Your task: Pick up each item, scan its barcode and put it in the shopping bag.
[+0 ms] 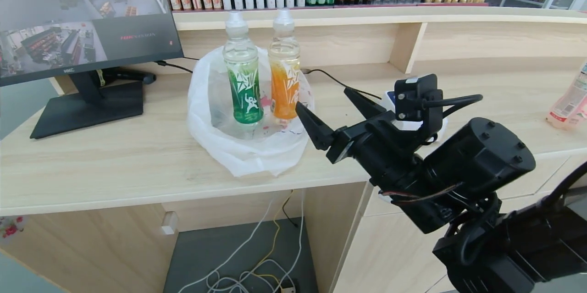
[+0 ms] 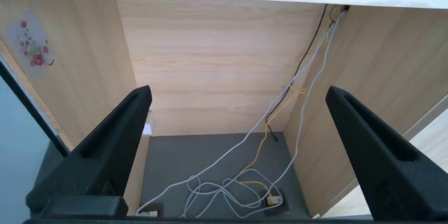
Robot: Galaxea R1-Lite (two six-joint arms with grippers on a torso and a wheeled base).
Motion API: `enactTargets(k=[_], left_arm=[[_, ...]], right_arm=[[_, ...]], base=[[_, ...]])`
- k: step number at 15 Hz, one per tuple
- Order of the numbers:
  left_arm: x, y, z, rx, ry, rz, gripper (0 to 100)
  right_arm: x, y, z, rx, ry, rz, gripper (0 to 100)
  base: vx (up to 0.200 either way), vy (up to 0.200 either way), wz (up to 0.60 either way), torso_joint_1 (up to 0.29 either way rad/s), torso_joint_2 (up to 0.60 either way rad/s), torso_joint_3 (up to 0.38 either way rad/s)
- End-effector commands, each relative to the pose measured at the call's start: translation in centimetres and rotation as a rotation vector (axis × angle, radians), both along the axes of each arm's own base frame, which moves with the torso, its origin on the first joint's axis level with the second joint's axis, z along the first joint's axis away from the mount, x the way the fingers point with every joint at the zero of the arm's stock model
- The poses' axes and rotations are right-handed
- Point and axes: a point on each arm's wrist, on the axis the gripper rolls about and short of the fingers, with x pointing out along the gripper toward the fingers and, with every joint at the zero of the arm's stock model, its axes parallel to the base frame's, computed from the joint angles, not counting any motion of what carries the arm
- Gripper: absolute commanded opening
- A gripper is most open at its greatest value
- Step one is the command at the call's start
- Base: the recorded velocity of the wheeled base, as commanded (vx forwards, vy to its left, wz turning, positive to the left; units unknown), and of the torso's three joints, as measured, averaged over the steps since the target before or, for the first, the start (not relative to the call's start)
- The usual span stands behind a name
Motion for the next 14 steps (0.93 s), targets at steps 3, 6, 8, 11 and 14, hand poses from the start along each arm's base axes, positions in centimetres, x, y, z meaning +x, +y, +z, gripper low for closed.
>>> enactTargets(k=[3,6,8,11,14], left_arm=[[0.0,0.0,0.0,-0.001,-0.002,0.000,100],[0.0,0.0,0.0,-0.001,-0.002,0.002,100],[0.0,0.0,0.0,-0.001,-0.002,0.000,100],[0.0,0.0,0.0,-0.001,-0.002,0.002,100],[0.0,0.0,0.0,-0.001,-0.002,0.002,100]], right_arm=[[-1.7,-0.3,0.9,0.014,-0.012,0.030,100],[-2.6,-0.9,1.5,0.023,-0.020,0.034,100],[-3.0,-1.3,2.2,0.035,-0.036,0.034,100],[-3.4,-1.8,2.0,0.025,-0.028,0.031,100],[-3.4,-1.9,1.9,0.021,-0.027,0.027,100]], base=[[0.000,-0.200,0.00,0.009,0.01,-0.001],[0.000,-0.200,0.00,0.001,0.00,0.004],[0.000,-0.200,0.00,0.000,0.00,0.005],[0.000,-0.200,0.00,0.002,0.00,0.005],[0.000,-0.200,0.00,0.002,0.00,0.007]])
